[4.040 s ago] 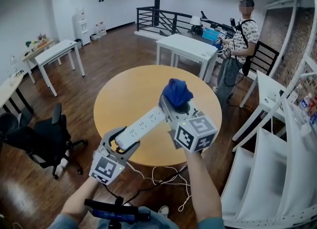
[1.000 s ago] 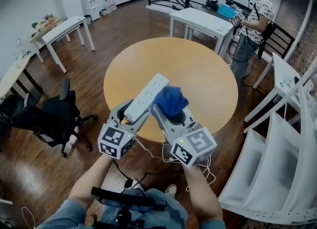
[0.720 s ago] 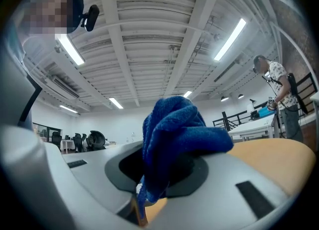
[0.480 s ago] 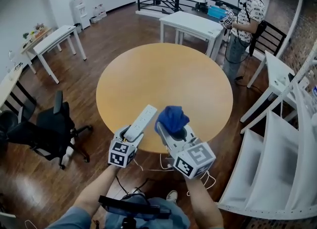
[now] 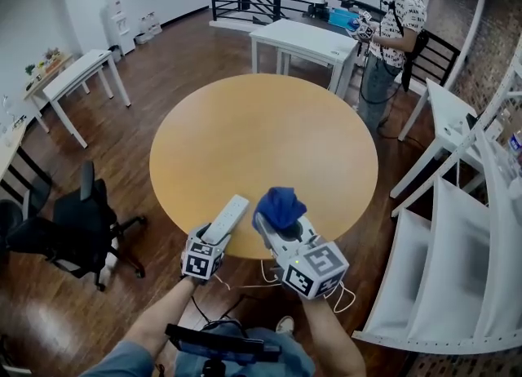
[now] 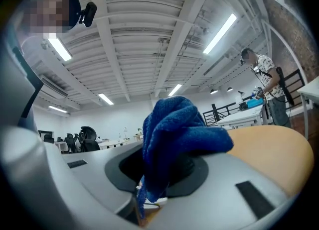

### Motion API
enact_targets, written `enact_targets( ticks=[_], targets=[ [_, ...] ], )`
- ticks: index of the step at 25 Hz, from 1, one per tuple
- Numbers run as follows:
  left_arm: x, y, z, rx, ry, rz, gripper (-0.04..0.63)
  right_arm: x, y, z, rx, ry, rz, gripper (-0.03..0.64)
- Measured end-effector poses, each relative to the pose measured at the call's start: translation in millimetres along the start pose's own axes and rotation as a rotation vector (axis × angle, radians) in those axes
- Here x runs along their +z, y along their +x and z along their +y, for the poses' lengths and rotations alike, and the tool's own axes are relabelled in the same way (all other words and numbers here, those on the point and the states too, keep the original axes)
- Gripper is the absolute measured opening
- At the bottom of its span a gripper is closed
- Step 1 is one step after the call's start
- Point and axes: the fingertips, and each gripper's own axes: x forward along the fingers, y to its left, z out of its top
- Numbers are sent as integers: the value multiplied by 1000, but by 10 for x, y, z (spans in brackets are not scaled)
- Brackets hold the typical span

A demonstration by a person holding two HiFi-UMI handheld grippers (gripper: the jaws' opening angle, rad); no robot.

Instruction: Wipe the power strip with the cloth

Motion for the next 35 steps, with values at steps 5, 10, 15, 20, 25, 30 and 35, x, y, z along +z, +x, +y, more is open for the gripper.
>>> enact_targets(
  ticks=[5, 10, 15, 20, 25, 30, 35],
  targets=[
    [-74, 88, 62, 7, 1, 29, 278, -63, 30, -13, -7, 9, 8, 87],
    [-158, 162, 60, -19, 0, 64, 282, -103, 55, -9, -6, 25, 6, 87],
    [-62, 156, 81, -22, 14, 35, 282, -127, 61, -3, -11, 33, 9, 87],
    [277, 18, 169, 29, 10, -76, 282, -98, 49, 1, -12, 31, 7, 87],
    [906, -235, 187, 28, 16, -258, 250, -42, 36, -11, -6, 32, -3, 87],
    [1492, -656, 30, -1, 37, -424, 196, 96, 30, 55, 10, 10, -28, 87],
    [1940, -1111, -229, -50, 60, -583, 97, 291, 7, 134, 35, -25, -62, 87]
  ],
)
